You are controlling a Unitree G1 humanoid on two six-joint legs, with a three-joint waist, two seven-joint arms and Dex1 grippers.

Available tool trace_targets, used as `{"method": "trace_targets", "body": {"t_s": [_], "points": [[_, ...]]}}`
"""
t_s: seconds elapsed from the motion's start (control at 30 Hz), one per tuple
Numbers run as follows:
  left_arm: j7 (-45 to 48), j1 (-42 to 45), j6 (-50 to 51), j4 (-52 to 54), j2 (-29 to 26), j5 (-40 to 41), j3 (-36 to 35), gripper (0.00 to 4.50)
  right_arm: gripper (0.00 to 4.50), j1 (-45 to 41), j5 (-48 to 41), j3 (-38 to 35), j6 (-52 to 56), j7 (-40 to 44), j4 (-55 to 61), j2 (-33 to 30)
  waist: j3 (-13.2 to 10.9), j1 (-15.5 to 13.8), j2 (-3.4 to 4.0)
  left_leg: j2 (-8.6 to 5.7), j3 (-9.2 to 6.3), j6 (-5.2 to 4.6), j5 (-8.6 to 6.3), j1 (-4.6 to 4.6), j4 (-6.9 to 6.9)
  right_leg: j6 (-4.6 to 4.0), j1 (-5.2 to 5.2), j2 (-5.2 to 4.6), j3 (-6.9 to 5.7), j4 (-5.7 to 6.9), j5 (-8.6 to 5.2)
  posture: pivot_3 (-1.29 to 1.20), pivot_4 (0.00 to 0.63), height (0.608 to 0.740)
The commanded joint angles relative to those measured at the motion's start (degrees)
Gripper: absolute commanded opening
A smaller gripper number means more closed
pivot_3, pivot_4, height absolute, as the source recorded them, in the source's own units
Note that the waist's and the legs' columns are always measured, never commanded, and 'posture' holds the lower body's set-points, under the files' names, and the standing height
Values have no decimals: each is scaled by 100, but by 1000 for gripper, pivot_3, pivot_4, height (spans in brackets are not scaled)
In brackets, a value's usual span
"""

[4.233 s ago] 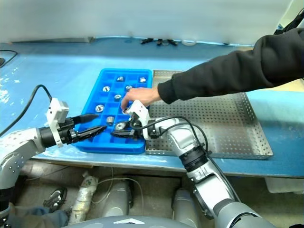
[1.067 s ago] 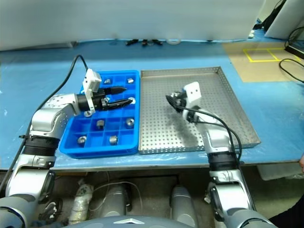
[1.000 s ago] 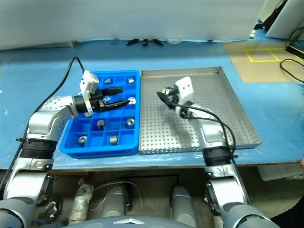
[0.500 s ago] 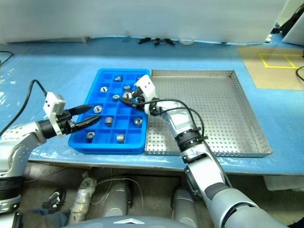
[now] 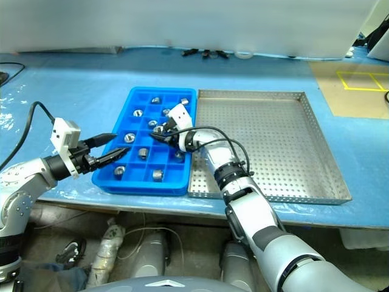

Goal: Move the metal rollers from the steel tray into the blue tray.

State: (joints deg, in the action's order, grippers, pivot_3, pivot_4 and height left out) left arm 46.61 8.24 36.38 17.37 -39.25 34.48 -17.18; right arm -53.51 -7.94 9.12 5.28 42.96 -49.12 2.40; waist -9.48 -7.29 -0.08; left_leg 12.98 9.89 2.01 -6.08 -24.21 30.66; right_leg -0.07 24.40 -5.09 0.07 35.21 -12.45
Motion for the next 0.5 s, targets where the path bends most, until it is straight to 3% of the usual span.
{"method": "trace_targets", "body": {"t_s": [0.03, 0.17, 0.3, 0.5], "points": [[20, 160, -7, 80, -46, 96, 69, 3746, 1660, -68, 37, -109, -202, 5, -17, 6, 0, 3, 0, -1, 0, 0, 0, 0, 0, 0, 0, 0, 0, 0, 0, 184, 150, 740], [58, 291, -40, -67, -63, 67, 175, 3746, 2944, 98, -58, -111, -102, 206, 153, 30, 0, 8, 0, -1, 0, 1, 0, 1, 1, 0, 0, 0, 0, 1, 0, 168, 150, 740], [107, 444, -71, -182, -44, 60, 280, 3746, 4260, 56, 17, -204, -5, -138, 186, 27, 0, 8, 0, -1, 0, 1, 1, 1, 1, 0, 0, 0, 0, 1, 0, 153, 150, 740], [138, 914, -168, -453, 97, 27, 541, 3746, 4260, 262, -152, -432, 321, -209, 976, -282, 0, -14, -1, -6, 0, 3, 2, -1, 5, 0, -2, -4, 0, 9, 0, 114, 150, 740]]}}
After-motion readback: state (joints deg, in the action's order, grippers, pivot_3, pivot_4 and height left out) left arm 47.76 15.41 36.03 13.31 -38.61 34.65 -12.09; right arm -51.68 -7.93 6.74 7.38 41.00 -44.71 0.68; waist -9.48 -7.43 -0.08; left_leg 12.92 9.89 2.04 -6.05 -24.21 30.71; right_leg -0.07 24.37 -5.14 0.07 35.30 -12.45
